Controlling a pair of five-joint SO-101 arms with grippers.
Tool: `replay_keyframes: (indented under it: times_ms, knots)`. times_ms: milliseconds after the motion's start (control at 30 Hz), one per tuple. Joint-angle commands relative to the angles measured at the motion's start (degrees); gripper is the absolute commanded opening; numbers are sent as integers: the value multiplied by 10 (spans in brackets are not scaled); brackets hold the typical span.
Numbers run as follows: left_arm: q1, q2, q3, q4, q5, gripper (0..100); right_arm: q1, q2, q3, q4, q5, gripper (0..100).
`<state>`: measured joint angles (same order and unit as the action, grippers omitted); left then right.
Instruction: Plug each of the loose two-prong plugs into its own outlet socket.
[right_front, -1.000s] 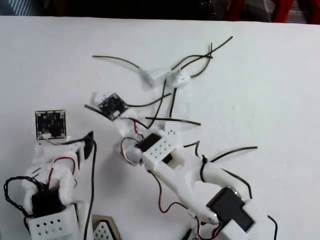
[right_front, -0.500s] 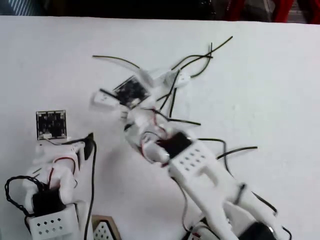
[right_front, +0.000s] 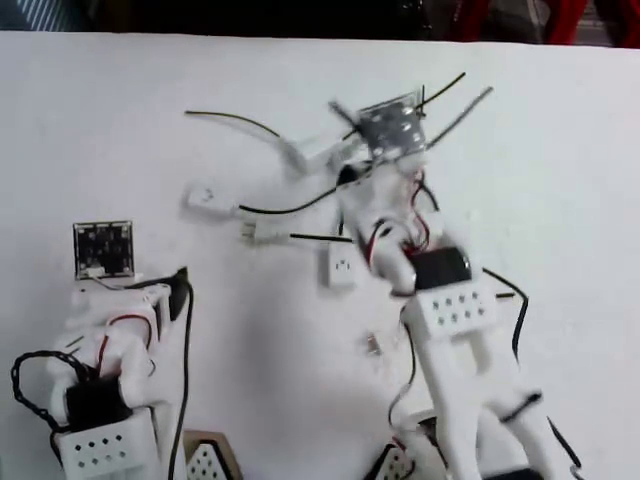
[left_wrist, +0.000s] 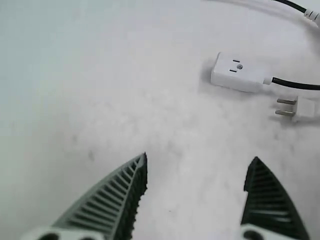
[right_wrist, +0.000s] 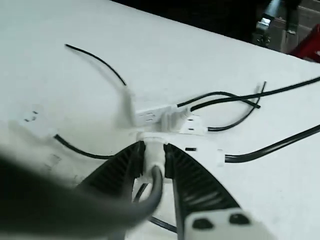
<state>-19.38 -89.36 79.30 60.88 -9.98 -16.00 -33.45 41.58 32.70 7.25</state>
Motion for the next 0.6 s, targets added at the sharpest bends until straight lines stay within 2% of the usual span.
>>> replay_keyframes:
  times_ms: [0,100,233,333,467,567]
  knots:
    - [-3,-5,-3,-12,5,309,48,82,-14,-82,4,21]
    - [-3,-5,-3,-12,5,309,73,175,-36,-136,3,21]
    - [-3,-5,-3,-12,5,309,102,288,-114,-121,-34,21]
    - [-3,-5,-3,-12,5,309,117,351,-199,-58,-71,35]
    - [-3,-5,-3,-12,5,309,117,399,-302,68,-123,157]
    - [-3,-5,-2,-12,5,309,99,400,-341,142,-134,178]
